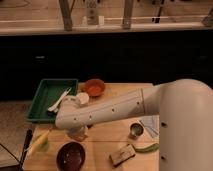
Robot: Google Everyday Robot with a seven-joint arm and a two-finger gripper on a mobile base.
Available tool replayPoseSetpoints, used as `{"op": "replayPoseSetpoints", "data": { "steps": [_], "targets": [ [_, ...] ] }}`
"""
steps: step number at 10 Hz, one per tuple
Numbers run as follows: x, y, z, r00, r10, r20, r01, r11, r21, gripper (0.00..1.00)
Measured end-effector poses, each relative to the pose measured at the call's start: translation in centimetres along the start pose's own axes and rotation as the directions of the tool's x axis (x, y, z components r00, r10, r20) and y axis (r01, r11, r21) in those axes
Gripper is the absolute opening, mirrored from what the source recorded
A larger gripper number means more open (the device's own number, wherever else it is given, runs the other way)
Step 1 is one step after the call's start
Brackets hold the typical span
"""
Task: Place apple in purple bowl
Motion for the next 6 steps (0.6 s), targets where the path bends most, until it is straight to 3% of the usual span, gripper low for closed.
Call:
{"op": "replayPoseSetpoints", "data": {
  "steps": [2,6],
  "targets": [
    [0.0,-0.4,-0.8,1.0,-0.02,-0.012,0.02,1.0,-0.002,0.0],
    [-1.0,-2.2,-1.9,0.995,-0.101,-0.01,0.102,0.994,0.032,0.0]
  ]
}}
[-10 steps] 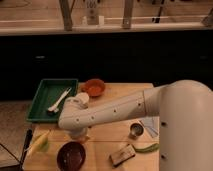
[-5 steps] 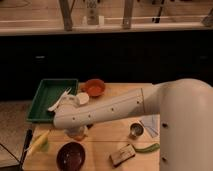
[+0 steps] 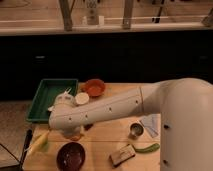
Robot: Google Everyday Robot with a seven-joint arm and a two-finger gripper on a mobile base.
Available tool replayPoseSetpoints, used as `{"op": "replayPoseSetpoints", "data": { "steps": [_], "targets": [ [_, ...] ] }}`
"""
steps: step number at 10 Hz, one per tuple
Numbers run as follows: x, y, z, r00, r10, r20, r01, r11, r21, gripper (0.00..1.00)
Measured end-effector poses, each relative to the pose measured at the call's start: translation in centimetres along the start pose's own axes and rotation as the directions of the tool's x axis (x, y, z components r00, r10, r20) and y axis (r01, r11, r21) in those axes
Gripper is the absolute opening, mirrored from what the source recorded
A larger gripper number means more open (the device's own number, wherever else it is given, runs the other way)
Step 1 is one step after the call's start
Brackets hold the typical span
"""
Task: Place apple in purple bowl
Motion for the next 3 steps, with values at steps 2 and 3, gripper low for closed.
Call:
{"op": "replayPoseSetpoints", "data": {
  "steps": [2,3],
  "targets": [
    [-3.6,-2.5,-0.7,0.996,-0.079,0.036,0.078,0.996,0.037,0.0],
    [-4.2,-2.9,-0.8,0.995,-0.09,0.046,0.088,0.995,0.043,0.0]
  ]
}}
